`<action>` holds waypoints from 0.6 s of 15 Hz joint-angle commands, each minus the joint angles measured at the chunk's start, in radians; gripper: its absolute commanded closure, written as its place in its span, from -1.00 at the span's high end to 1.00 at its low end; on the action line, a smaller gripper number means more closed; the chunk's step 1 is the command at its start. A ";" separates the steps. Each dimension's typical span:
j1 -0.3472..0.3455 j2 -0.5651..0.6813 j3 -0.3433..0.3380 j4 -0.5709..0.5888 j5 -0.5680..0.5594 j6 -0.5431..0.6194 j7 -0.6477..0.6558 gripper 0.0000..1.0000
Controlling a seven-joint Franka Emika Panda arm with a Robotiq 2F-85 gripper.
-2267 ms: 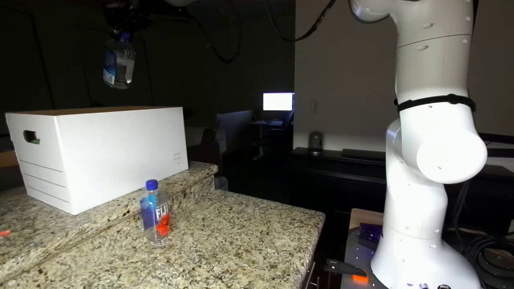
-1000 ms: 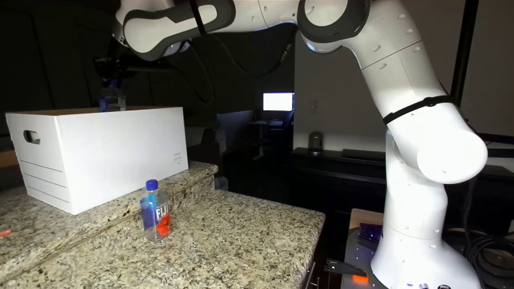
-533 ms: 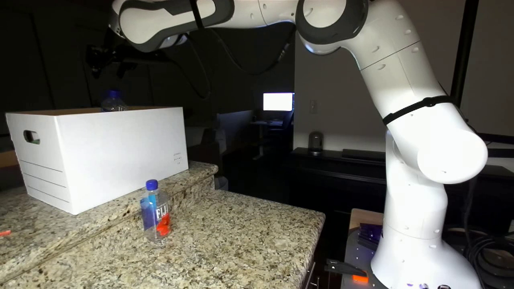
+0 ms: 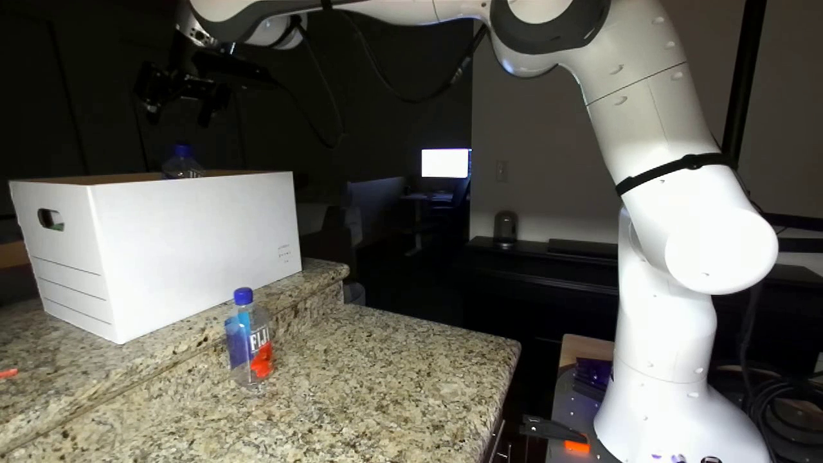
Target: Place two empty water bottles inside the white storage box
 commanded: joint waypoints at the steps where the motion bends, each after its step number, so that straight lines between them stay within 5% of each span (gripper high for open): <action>1: -0.057 -0.187 0.041 -0.222 0.127 -0.129 -0.133 1.00; 9: -0.083 -0.403 -0.019 -0.563 0.290 -0.312 -0.341 1.00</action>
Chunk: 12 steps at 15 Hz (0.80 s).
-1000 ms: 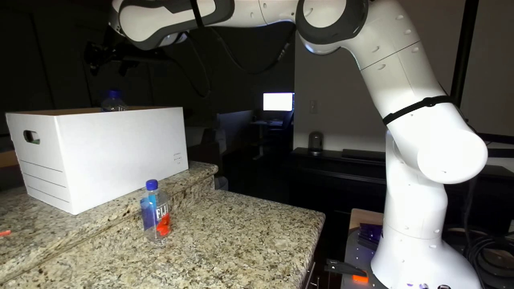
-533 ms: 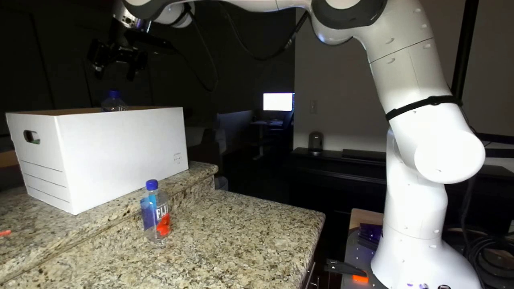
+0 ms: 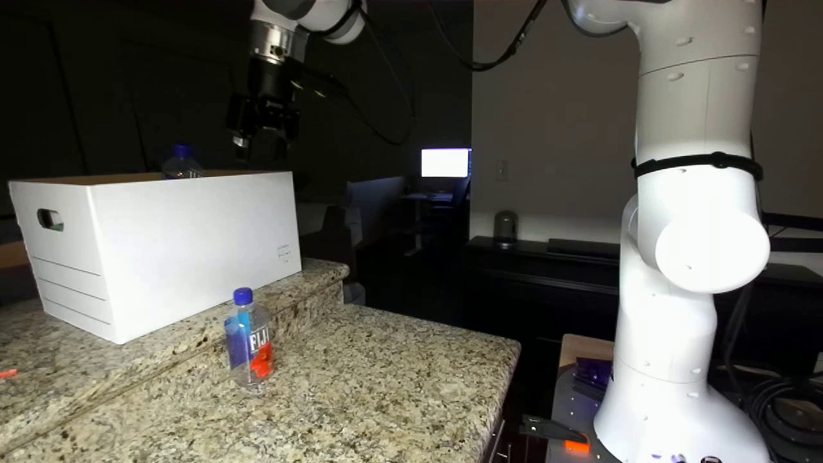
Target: Place two empty water bottles inside the white storage box
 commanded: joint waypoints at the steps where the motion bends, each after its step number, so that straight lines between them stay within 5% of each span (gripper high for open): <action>1: -0.010 -0.087 -0.020 -0.169 0.080 -0.040 -0.129 1.00; 12: 0.016 0.070 0.007 -0.255 0.130 -0.009 -0.369 1.00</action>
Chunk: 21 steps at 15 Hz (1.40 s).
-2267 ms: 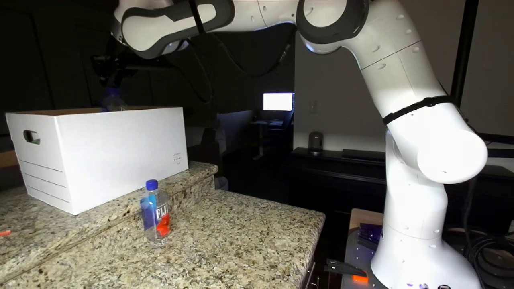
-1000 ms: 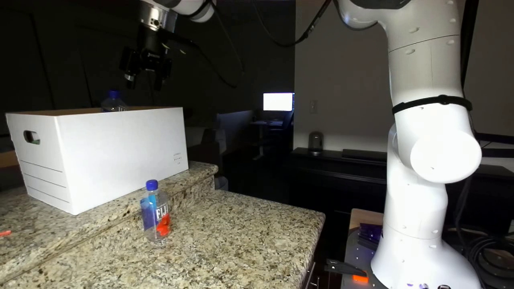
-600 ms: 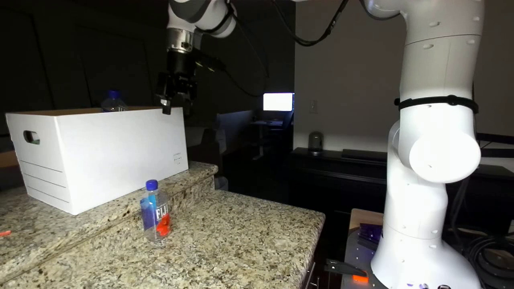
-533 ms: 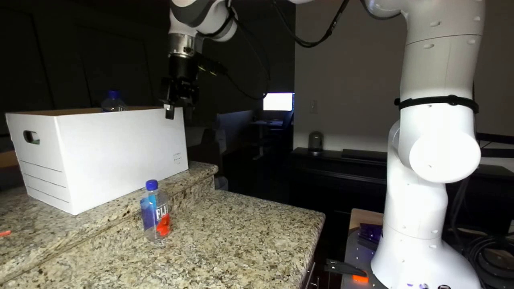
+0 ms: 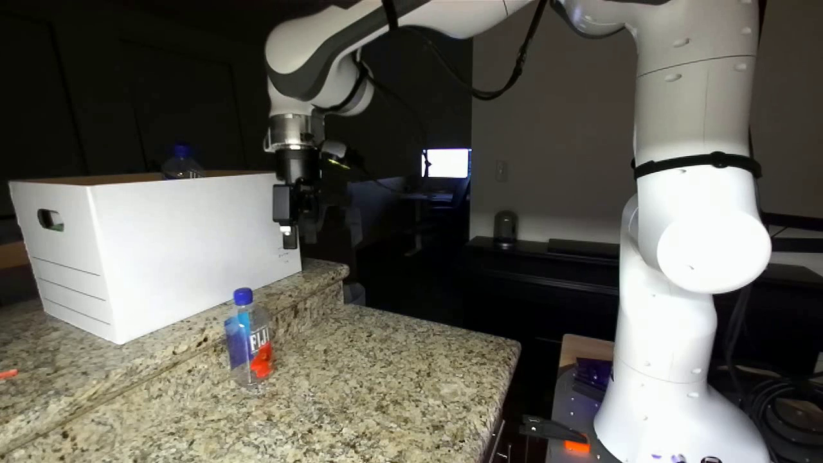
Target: Place two empty water bottles inside the white storage box
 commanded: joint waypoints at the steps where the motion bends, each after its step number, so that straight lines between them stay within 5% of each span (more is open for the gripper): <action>1: 0.007 0.071 0.020 0.010 0.022 0.035 -0.094 1.00; 15: 0.085 0.312 0.058 0.171 -0.260 0.262 -0.008 1.00; 16: 0.089 0.323 0.059 0.179 -0.272 0.270 -0.005 0.50; 21: 0.097 0.352 0.059 0.205 -0.301 0.292 -0.005 -0.06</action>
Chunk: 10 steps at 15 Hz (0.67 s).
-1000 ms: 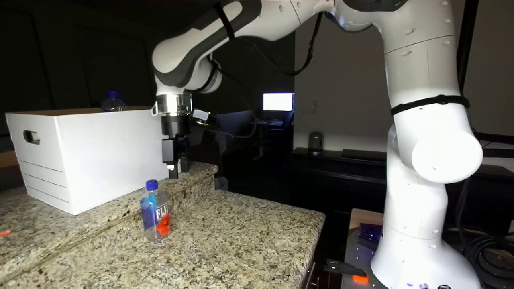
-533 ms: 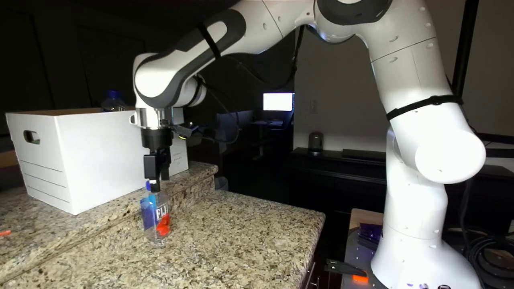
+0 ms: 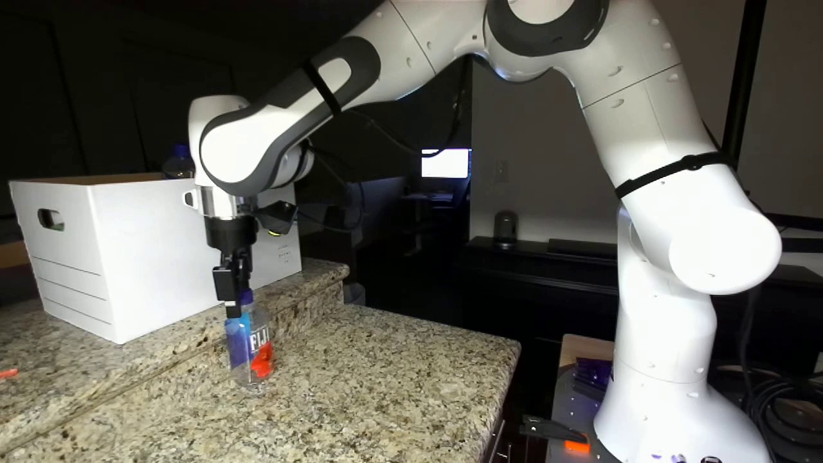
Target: Place two empty water bottles inside the white storage box
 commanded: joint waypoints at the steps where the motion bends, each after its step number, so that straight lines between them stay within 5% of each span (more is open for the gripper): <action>1: 0.006 0.015 -0.001 0.016 -0.042 0.024 0.028 -0.21; 6: 0.010 0.002 -0.009 0.017 -0.067 0.018 0.051 -0.81; 9: 0.011 -0.006 -0.013 0.014 -0.083 0.015 0.075 -0.92; 10: 0.011 -0.007 -0.014 0.015 -0.087 0.013 0.084 -0.35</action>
